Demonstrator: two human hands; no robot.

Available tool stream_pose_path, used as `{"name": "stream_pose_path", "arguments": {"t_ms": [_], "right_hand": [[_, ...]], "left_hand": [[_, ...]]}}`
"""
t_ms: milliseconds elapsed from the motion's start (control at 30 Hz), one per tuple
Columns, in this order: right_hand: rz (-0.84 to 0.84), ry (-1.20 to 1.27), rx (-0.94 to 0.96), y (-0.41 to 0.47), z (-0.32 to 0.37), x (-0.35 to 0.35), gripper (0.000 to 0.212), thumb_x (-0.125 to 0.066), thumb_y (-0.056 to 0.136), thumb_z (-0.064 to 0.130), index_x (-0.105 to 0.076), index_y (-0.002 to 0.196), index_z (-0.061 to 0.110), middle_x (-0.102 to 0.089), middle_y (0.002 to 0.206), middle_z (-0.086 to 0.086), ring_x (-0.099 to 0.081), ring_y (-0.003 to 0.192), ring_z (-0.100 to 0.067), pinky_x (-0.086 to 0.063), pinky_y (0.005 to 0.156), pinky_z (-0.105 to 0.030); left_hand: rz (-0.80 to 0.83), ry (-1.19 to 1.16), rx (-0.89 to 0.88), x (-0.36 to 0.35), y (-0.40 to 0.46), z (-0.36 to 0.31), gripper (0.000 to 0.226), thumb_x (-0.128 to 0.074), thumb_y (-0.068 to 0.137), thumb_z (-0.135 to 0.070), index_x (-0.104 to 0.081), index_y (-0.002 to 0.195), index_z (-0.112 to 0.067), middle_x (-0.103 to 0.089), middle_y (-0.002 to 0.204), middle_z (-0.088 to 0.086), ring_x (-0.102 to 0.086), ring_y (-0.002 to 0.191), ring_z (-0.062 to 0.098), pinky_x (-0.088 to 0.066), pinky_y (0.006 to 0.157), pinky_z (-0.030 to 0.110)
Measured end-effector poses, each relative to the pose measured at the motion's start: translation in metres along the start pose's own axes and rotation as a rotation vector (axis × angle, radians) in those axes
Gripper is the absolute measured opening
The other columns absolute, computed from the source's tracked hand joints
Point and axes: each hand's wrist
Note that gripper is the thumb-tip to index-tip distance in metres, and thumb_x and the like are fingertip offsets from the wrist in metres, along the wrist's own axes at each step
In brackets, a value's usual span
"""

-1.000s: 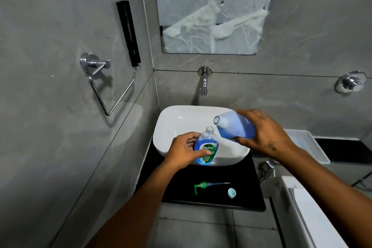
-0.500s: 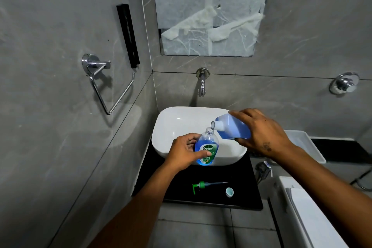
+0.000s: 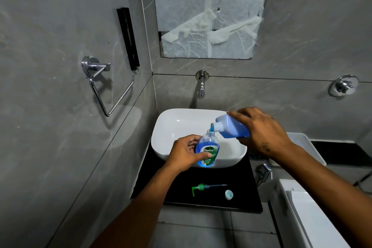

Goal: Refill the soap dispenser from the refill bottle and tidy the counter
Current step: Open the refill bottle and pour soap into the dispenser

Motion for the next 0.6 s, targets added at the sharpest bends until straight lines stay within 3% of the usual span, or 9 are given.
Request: {"name": "stream_pose_path", "arguments": {"t_ms": [600], "right_hand": [[-0.020, -0.027, 0.008, 0.0004, -0.0020, 0.0044, 0.079, -0.079, 0.071, 0.033, -0.044, 0.142, 0.034, -0.056, 0.130, -0.003, -0.054, 0.115, -0.027, -0.050, 0.087, -0.041]], "left_hand": [[-0.010, -0.005, -0.004, -0.0020, 0.0009, 0.0002, 0.043, -0.095, 0.061, -0.024, -0.070, 0.094, -0.036, -0.077, 0.092, -0.018, -0.074, 0.087, 0.006, -0.060, 0.074, 0.020]]}}
Point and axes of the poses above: each hand's wrist, its own y-axis towards the middle knuckle, its own x-axis out of the back of the hand, z = x × y
